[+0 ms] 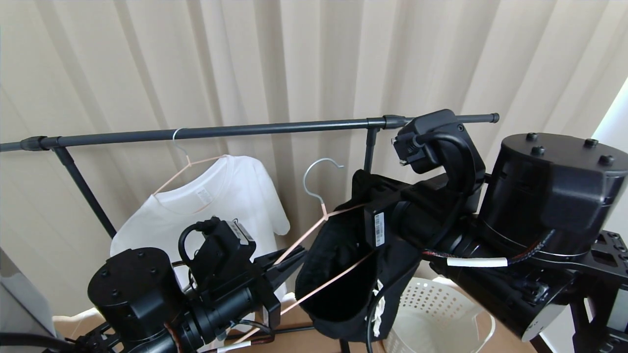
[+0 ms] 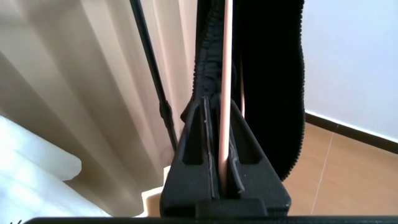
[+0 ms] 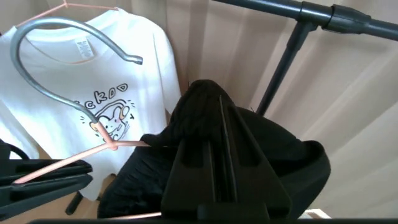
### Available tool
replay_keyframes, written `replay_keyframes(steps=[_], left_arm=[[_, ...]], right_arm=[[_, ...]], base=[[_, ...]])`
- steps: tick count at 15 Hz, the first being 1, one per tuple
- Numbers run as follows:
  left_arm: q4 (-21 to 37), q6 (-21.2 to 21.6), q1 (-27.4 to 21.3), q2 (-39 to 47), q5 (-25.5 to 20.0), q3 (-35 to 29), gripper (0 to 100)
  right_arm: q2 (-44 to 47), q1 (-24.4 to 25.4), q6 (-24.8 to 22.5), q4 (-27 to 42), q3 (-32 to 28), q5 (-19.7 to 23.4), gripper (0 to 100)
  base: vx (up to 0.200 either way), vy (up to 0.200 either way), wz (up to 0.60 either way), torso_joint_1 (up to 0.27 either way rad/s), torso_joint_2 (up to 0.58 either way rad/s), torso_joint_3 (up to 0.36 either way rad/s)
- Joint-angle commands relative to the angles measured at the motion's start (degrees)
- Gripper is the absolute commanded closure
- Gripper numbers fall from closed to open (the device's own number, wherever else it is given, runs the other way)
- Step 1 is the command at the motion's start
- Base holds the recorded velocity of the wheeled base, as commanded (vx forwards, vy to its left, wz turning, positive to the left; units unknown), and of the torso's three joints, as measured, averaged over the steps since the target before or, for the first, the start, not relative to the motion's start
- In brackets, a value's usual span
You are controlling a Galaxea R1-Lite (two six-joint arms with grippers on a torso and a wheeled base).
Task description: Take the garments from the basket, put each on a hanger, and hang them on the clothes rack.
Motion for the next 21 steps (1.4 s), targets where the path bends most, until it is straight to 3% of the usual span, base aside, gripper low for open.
replay_keyframes(steps=[1,8,10,12,21], left_arm=[[-0.06,0.02,0.0,-0.43,-0.01,0.1,100],[-0.06,0.19,0.0,-1.14,-0.01,0.45,100],[-0.06,0.19,0.0,-1.14,-0.01,0.45,100],[-0.06,0.19,-0.09,-1.31,-0.01,0.36,100],[-0.06,-0.25,1.05,-2.45,-0.01,-0.43,100]], right_arm=[[0.23,0.2,0.31,0.06,-0.15,-0.01,0],[0.93,-1.47,0.75,-0.55,-1.38,-0.18,0],[1.81,-2.27,2.95,-0.2,-3.93,-0.71,0],[3.31,-2.27,3.65,-0.37,-5.43,-2.82,0],[5.86,-0.24,3.91,-0.55,-4.99,-4.14,0]], base=[[0.0,0.0,0.0,0.0,0.0,0.0],[0.0,0.0,0.0,0.0,0.0,0.0],[0.0,0.0,0.0,0.0,0.0,0.0],[0.0,0.0,0.0,0.0,0.0,0.0],[0.0,0.0,0.0,0.0,0.0,0.0]])
